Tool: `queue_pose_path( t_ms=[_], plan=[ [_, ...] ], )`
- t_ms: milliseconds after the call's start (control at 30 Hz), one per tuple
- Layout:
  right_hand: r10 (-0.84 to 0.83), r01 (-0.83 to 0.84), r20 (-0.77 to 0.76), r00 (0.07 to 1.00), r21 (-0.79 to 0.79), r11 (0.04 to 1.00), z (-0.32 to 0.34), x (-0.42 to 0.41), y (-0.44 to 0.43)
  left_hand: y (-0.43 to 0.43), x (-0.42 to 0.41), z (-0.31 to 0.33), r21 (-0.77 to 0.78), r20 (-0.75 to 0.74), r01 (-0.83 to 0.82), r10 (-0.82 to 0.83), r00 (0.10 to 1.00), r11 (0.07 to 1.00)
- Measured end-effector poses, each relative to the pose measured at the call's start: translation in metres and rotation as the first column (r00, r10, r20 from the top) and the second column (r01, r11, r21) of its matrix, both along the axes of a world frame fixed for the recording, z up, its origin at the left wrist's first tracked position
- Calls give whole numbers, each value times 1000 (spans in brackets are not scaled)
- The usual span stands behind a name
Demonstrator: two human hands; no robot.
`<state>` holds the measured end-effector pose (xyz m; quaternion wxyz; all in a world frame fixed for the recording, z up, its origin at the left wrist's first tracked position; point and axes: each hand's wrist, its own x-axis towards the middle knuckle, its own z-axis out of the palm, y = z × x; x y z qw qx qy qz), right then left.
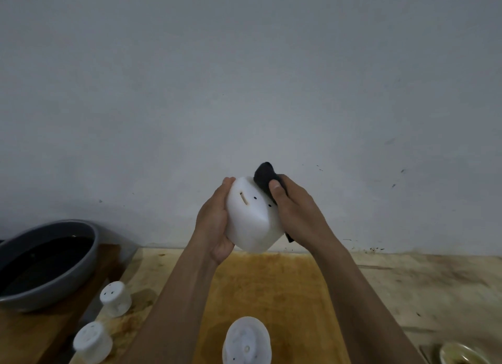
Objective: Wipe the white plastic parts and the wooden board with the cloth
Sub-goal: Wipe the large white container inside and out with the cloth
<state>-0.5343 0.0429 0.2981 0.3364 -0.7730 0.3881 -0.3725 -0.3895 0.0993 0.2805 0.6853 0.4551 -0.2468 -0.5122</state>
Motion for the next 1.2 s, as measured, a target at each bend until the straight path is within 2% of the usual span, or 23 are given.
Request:
queue_pose_path(
  t_ms=[133, 233, 367, 433, 500, 600, 667, 733, 800, 900, 1000, 1133, 1200],
  plan=[
    [2, -13, -70, 998, -165, 986, -3, 8, 4, -5, 0, -2, 10, -18, -2, 2, 1000, 1000],
    [44, -69, -94, 995, -283, 956, -10, 8, 14, -10, 3, -5, 12, -86, 11, -10, 996, 1000],
    [63, -113, -112, 992, -528, 842, -27, -3, 35, -14, 13, -7, 2, -120, 27, -26, 992, 1000],
    [68, -105, -84, 994, -602, 791, -41, -10, 37, -15, 17, -6, -41, -138, 25, -30, 990, 999],
    [47, -44, -8, 999, -540, 841, -48, -17, 33, -12, 19, -4, -55, -114, 7, -13, 993, 998],
    [-46, 73, 90, 995, -326, 942, -45, -21, 14, -11, 16, -8, -40, -37, 1, -2, 999, 999],
    [-93, 114, 102, 990, -217, 970, -37, -20, -1, -13, 11, -13, -33, -8, 27, -27, 1000, 999],
    [-108, 123, 87, 990, -192, 974, -25, -15, -10, -13, 1, -17, -42, 6, 63, -63, 998, 997],
    [-77, 87, 51, 996, -239, 967, -16, -7, -10, -16, -7, -19, -12, 35, 52, -52, 998, 999],
    [56, -63, -31, 998, -313, 948, -10, -1, 8, -20, -14, -22, 62, 51, 6, -9, 999, 998],
    [132, -161, -102, 986, -377, 912, -21, -10, 30, -18, -9, -18, 106, -120, 33, -20, 993, 994],
    [40, -180, -261, 965, -539, 823, -56, -30, 32, -8, -1, -4, 87, -271, 34, -10, 962, 996],
    [-22, -160, -290, 957, -586, 794, -64, -29, 29, -5, -6, 5, 88, -340, 47, -14, 940, 995]
  ],
)
